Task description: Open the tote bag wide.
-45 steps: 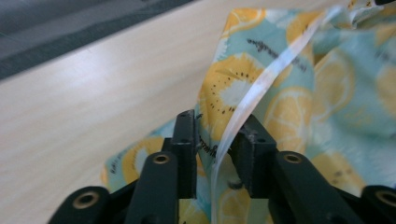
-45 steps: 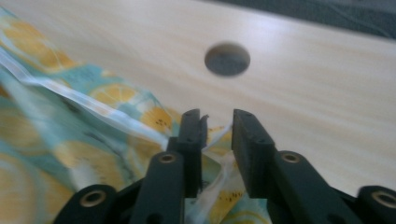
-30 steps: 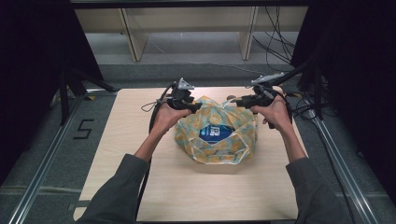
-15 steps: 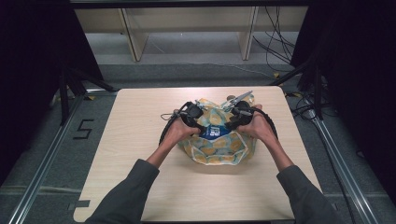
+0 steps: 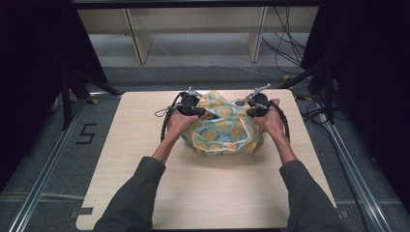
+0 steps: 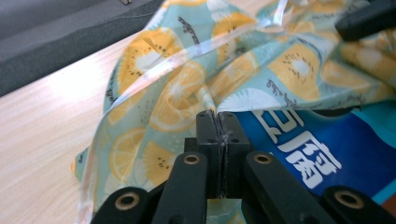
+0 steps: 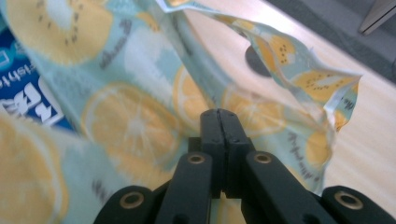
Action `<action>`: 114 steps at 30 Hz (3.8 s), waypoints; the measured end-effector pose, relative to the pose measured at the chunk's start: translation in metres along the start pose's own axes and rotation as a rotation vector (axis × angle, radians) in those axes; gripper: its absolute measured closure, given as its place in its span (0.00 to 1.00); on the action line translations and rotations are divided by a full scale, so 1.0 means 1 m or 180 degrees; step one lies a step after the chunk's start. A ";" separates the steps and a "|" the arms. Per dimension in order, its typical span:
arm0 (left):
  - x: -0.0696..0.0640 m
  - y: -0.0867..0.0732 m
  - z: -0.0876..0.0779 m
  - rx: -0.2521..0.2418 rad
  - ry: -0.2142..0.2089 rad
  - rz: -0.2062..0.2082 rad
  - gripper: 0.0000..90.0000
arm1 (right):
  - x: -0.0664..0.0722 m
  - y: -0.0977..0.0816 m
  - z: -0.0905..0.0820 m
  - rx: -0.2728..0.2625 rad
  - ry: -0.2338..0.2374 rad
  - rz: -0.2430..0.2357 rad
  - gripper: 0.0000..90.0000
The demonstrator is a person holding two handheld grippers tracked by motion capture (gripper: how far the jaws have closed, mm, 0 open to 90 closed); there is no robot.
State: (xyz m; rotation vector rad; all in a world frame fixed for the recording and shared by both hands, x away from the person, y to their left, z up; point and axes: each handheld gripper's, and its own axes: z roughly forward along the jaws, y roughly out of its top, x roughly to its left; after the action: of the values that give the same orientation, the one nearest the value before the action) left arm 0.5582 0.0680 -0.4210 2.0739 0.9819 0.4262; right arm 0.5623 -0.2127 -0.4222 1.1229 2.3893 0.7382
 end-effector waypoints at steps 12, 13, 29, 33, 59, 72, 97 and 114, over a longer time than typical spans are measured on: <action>-0.007 0.007 0.001 0.0009 -0.0152 -0.0120 0.99 | 0.034 0.012 -0.059 -0.0802 0.1050 0.0096 0.82; -0.007 0.007 0.001 0.0018 -0.0171 -0.0152 0.99 | 0.040 0.014 -0.059 -0.0835 0.1205 0.0044 0.78; 0.006 0.013 0.004 0.0124 -0.0155 -0.0297 0.99 | 0.126 -0.009 -0.041 -0.0346 0.1613 -0.0921 1.00; 0.014 0.012 0.011 0.0187 -0.0095 -0.0370 0.99 | 0.146 -0.044 -0.039 -0.0177 0.1669 -0.1003 1.00; 0.007 0.008 0.012 0.0187 -0.0165 -0.0385 0.98 | 0.072 0.010 -0.021 0.0103 0.0788 -0.0618 1.00; 0.004 -0.001 0.014 0.0197 -0.0216 -0.0363 0.99 | 0.002 -0.012 0.009 0.0657 -0.0335 -0.0150 1.00; 0.011 -0.003 0.023 0.0210 -0.0109 -0.0487 0.97 | 0.062 -0.091 -0.050 0.0458 0.0722 -0.0638 1.00; -0.045 -0.005 -0.027 -0.0162 -0.0482 0.0046 0.79 | 0.046 -0.009 -0.023 0.0077 0.0674 -0.0448 1.00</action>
State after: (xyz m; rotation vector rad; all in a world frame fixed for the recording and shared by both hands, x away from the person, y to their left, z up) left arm 0.5109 0.0491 -0.4069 2.0362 0.8584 0.2939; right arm 0.5171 -0.1880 -0.4159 0.9135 2.6278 0.8177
